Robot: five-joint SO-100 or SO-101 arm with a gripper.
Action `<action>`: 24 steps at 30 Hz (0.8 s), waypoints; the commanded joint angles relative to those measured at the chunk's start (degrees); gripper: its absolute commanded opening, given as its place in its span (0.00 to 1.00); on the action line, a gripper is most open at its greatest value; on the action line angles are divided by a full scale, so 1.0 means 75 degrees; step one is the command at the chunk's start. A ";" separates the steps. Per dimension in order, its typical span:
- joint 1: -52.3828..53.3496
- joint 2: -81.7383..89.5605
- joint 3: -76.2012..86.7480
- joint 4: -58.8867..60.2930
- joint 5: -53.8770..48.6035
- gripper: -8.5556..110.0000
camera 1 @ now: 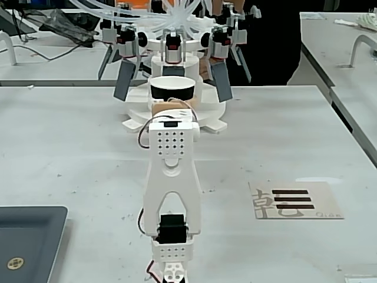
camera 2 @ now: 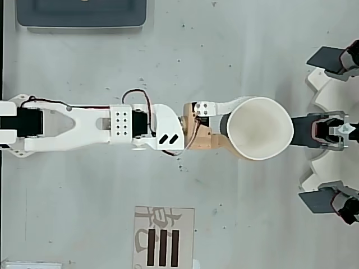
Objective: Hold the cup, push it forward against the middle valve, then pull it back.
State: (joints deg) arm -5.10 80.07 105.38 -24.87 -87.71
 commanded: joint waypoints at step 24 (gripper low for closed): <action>0.0305 0.0047 0.0199 -0.0422 -0.0211 0.11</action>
State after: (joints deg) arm -3.43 80.16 111.36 -28.92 -88.95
